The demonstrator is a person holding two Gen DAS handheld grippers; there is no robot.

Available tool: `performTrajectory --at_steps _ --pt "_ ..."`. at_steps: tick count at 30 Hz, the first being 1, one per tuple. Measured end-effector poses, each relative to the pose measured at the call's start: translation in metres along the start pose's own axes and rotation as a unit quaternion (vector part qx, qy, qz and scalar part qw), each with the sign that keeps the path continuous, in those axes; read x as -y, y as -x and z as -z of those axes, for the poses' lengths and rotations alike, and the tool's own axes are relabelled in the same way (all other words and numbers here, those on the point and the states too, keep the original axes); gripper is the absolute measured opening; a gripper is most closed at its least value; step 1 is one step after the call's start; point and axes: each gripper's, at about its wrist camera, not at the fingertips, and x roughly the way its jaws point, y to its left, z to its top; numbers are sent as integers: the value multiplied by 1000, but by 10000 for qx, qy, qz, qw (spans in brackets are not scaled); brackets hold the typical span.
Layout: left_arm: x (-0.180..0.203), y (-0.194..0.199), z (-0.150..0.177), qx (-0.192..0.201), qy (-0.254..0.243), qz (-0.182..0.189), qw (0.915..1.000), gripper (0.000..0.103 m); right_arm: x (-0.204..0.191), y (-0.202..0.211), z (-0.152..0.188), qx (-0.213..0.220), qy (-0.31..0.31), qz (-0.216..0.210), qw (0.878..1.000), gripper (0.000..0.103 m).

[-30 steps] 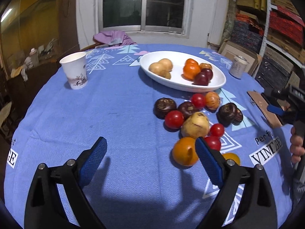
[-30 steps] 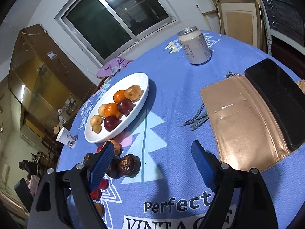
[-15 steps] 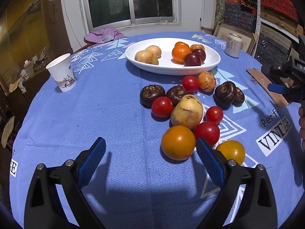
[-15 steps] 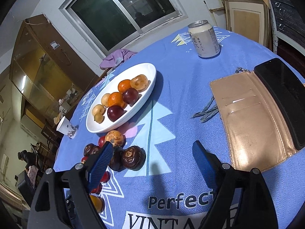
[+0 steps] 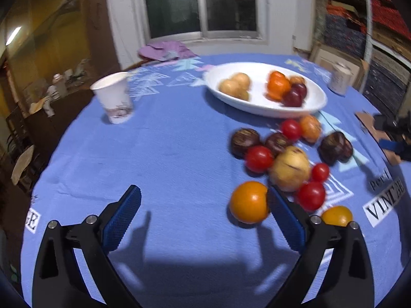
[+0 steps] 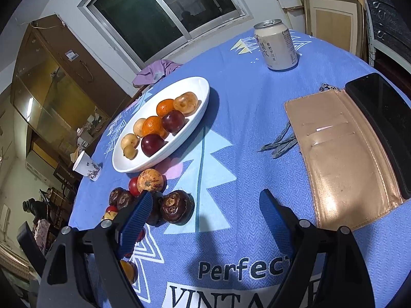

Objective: Organize fruits
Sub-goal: 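Move the left tool to an orange-yellow round fruit while the right tool approaches a dark brown fruit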

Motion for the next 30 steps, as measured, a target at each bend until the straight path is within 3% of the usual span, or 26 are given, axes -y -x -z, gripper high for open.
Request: performTrajectory --at_steps 3,6,8,16,24,30 --pt "-41 -5 -6 -87 738 -455 9962 96 1 0 0 -12 -28 -27 10000 86" --pt "-75 -12 -4 -319 1692 90 9850 96 0 1 0 -8 -23 -70 10000 86" --pt "-80 -14 -2 -354 1947 354 9796 96 0 2 0 -4 -12 -80 10000 86" --pt "-45 -22 0 -420 1077 -38 9933 96 0 1 0 -18 -21 -71 10000 86" --pt "-37 -26 -1 -262 753 -431 9959 96 -5 2 2 40 147 -53 9999 86" --pt "-31 -29 -8 -216 564 -418 9973 96 -17 0 6 57 483 30 9988 86"
